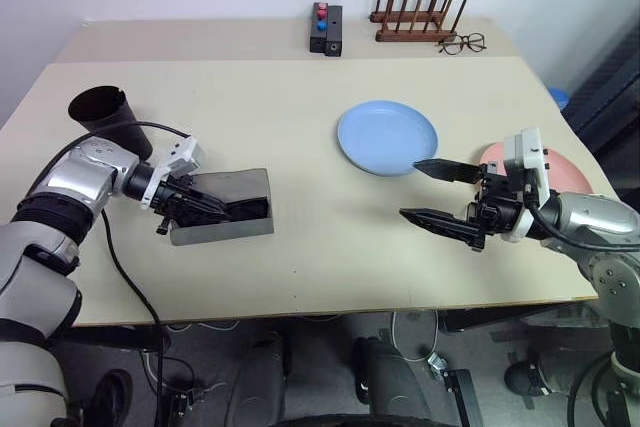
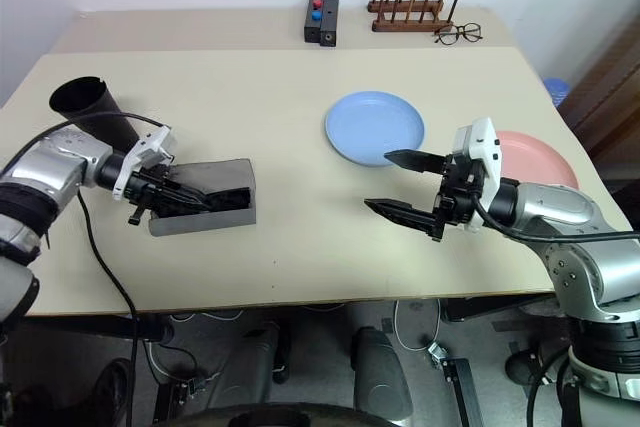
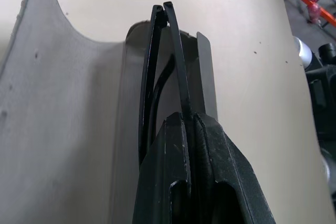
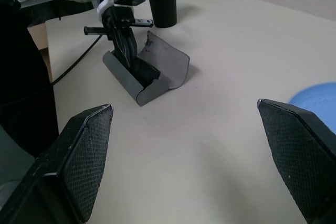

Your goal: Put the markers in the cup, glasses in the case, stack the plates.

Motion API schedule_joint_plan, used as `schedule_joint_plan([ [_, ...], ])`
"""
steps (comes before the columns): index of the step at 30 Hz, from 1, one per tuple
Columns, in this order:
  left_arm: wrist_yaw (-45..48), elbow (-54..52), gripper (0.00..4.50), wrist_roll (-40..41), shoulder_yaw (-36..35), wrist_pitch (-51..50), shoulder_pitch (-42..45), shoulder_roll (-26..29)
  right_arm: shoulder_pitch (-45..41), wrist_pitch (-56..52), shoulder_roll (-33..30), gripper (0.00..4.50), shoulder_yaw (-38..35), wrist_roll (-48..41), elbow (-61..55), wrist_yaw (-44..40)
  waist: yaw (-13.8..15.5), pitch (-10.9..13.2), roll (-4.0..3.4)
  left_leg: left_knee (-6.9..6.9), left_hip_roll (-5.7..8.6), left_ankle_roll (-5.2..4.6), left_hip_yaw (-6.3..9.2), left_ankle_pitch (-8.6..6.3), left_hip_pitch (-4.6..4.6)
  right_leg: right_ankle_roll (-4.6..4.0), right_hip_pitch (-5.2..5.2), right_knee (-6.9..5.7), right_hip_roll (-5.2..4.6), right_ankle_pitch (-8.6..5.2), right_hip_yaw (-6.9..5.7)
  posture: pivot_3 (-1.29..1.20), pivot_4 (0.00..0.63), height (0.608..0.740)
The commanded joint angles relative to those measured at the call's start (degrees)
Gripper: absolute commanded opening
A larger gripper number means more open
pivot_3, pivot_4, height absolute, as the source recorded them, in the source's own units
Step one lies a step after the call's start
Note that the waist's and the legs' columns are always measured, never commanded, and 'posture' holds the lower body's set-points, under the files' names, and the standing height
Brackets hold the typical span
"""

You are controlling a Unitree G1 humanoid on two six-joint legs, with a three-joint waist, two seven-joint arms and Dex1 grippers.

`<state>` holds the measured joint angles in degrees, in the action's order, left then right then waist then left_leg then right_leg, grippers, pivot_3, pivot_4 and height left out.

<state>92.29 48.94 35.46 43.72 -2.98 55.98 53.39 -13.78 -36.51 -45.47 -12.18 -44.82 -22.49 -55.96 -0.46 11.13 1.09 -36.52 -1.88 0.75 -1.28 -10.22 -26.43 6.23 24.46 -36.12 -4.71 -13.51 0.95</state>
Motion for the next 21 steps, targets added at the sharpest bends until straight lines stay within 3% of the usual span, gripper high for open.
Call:
schedule_joint_plan([
  [1, 0.21, 0.15, 0.01, 0.31, 0.58, -1.55, 1.71, 0.52, 0.19, 0.05, -0.95, 4.50, -2.22, -1.11, -2.30, 0.43, -0.06, 0.00, 0.00, 0.00, 0.00, 0.00, 0.00, 0.00, 0.00, 0.00, 0.00, 0.00, 0.00, 0.00, 0.00, 0.00, 0.150, 0.740],
  [3, 0.21, -0.08, 0.01, 0.49, 0.84, -1.58, 1.51, 0.49, 0.47, 0.04, -1.06, 4.50, -2.39, -1.16, -2.45, 0.56, -0.05, 0.00, 0.00, 0.00, 0.00, 0.00, 0.00, 0.00, 0.01, 0.00, 0.00, -0.01, 0.00, 0.00, 0.00, 0.00, 0.150, 0.740],
  [4, 0.21, -0.35, 0.36, 0.76, 1.01, -2.22, 1.44, 0.56, 0.62, 0.05, -1.11, 4.50, -2.47, -1.20, -2.51, 0.61, -0.05, 0.00, 0.00, 0.00, 0.00, 0.00, 0.00, 0.00, 0.01, 0.00, 0.00, -0.01, 0.00, 0.00, 0.00, 0.00, 0.150, 0.740],
  [7, 0.21, -0.66, 1.51, 0.90, 1.31, -2.95, 1.41, 0.47, 0.95, 0.07, -1.17, 4.50, -2.59, -1.21, -2.62, 0.84, -0.04, 0.00, 0.00, 0.00, 0.00, 0.00, 0.00, 0.00, 0.01, 0.00, 0.00, -0.01, 0.00, 0.00, 0.00, 0.00, 0.150, 0.740],
  [13, 0.21, -0.59, 4.47, 1.23, 1.27, -3.40, 1.59, 0.36, 0.47, 0.43, -1.19, 4.50, -2.04, -0.86, -2.05, 1.05, -0.03, 0.00, 0.00, 0.00, 0.00, 0.00, 0.00, 0.00, 0.01, 0.00, 0.00, -0.01, 0.00, 0.00, 0.00, 0.00, 0.150, 0.740],
  [21, 0.21, -1.63, 4.47, 2.27, 0.93, -2.41, 1.40, 0.79, -0.16, 0.64, -1.07, 4.50, -1.66, -0.57, -1.40, 1.08, -0.02, 0.00, 0.00, 0.00, 0.00, 0.00, 0.00, 0.00, 0.01, 0.00, 0.00, -0.01, 0.00, 0.00, 0.00, 0.00, 0.150, 0.740],
])
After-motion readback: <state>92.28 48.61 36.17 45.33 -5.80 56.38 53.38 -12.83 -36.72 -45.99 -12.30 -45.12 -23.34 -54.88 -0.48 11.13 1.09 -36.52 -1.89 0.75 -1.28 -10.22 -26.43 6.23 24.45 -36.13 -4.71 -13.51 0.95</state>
